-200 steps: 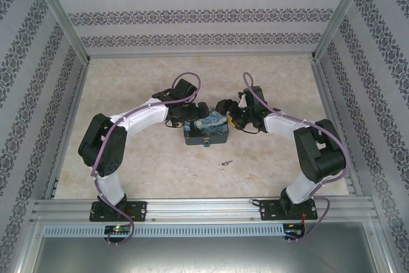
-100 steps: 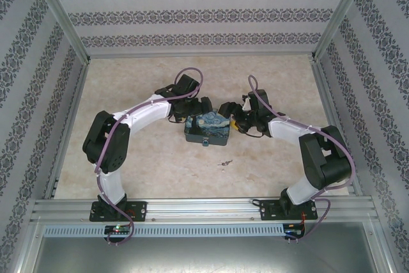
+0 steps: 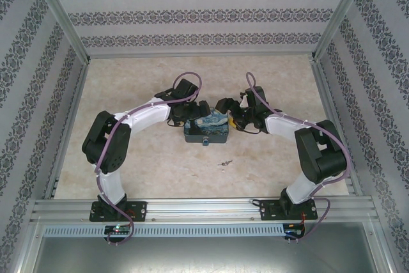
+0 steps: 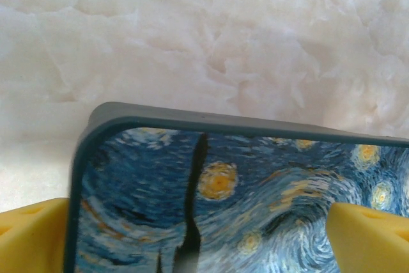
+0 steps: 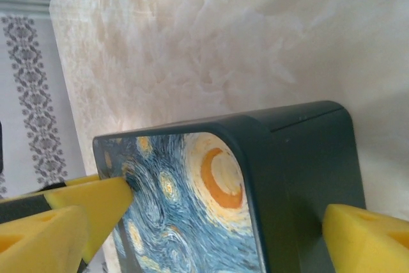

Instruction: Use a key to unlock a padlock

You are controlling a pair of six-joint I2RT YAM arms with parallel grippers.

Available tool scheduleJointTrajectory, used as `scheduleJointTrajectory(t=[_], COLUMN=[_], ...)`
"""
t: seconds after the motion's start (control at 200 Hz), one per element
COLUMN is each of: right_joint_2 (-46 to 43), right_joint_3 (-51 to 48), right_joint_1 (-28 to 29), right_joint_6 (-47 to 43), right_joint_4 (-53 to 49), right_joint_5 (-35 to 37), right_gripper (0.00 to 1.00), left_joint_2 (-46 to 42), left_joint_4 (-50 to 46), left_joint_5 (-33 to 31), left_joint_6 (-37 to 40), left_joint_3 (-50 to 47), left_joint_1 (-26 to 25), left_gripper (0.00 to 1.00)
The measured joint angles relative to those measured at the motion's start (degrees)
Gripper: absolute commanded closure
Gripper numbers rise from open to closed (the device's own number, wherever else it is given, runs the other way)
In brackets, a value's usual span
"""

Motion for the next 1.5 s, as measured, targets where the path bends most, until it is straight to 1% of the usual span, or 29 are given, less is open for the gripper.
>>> scheduleJointTrajectory(t=[0.105, 0.24, 0.325, 0.45, 0.52, 0.61, 0.674, 0.744, 0.859, 0.994, 1.149, 1.234, 1.309, 1.339, 1.444, 1.504], right_joint_2=[-0.6, -4.8, -8.0, -12.1, -14.3, -17.5, -20.1, -22.9, -27.6, -29.8, -28.0, -25.4, -23.3, -22.6, -22.3, -22.6], right_joint_3=[0.0, -0.9, -1.2, -4.1, -6.6, -9.4, -10.7, -11.8, -14.3, -17.6, -18.5, -18.5, -18.3, -18.2, -17.4, -16.7], right_joint_1=[-0.4, -2.0, -4.3, -7.9, -9.2, -8.6, -7.1, -4.1, 4.4, 14.3, 22.6, 24.7, 25.0, 25.0, 25.0, 25.0], right_joint_6=[0.0, -0.9, -2.1, -3.4, -4.2, -5.5, -6.8, -7.9, -8.9, -8.8, -8.7, -9.0, -9.0, -9.2, -9.8, -10.6], right_joint_4=[-0.3, -2.6, -4.8, -4.8, -4.9, -5.7, -6.4, -7.3, -8.3, -8.3, -7.8, -6.7, -6.7, -6.8, -8.9, -10.2], right_joint_5=[0.4, 3.3, 5.2, 5.2, 4.9, 3.7, 3.0, 2.8, 4.3, 9.0, 16.1, 18.5, 20.1, 20.7, 22.3, 23.0], right_gripper=[0.02, 0.02, 0.02, 0.02, 0.05, 0.13, 0.17, 0.18, 0.20, 0.23, 0.28, 0.31, 0.31, 0.33, 0.35, 0.38], left_joint_2=[-0.7, -2.3, -3.2, -5.5, -7.9, -11.5, -14.4, -17.8, -23.2, -27.5, -28.0, -28.0, -28.2, -28.3, -29.8, -31.2], left_joint_4=[0.3, 1.0, 1.7, 2.9, 3.3, 3.7, 3.8, 4.0, 4.1, 5.1, 5.6, 6.8, 7.8, 8.0, 8.3, 8.3], left_joint_5=[0.4, 1.2, 2.0, 2.5, 2.7, 2.9, 2.9, 2.9, 3.1, 4.2, 6.8, 8.5, 9.7, 10.1, 11.0, 11.1], left_joint_6=[0.0, 0.0, 0.0, 0.0, 0.0, 0.1, 0.3, 0.7, 1.6, 1.7, 1.7, 1.4, 0.7, 0.4, 0.0, -0.4], left_joint_3=[-0.4, -0.6, -0.7, -2.3, -4.6, -7.5, -9.2, -11.0, -13.7, -17.5, -19.3, -20.3, -21.4, -21.9, -23.8, -24.9], left_joint_1=[0.3, 0.9, 1.5, 2.7, 3.9, 5.6, 6.5, 7.0, 7.1, 7.1, 7.1, 7.1, 7.1, 7.1, 7.1, 7.1], left_gripper=[0.01, 0.01, 0.01, 0.01, 0.01, 0.01, 0.01, 0.01, 0.01, 0.01, 0.01, 0.00, 0.00, 0.01, 0.00, 0.00])
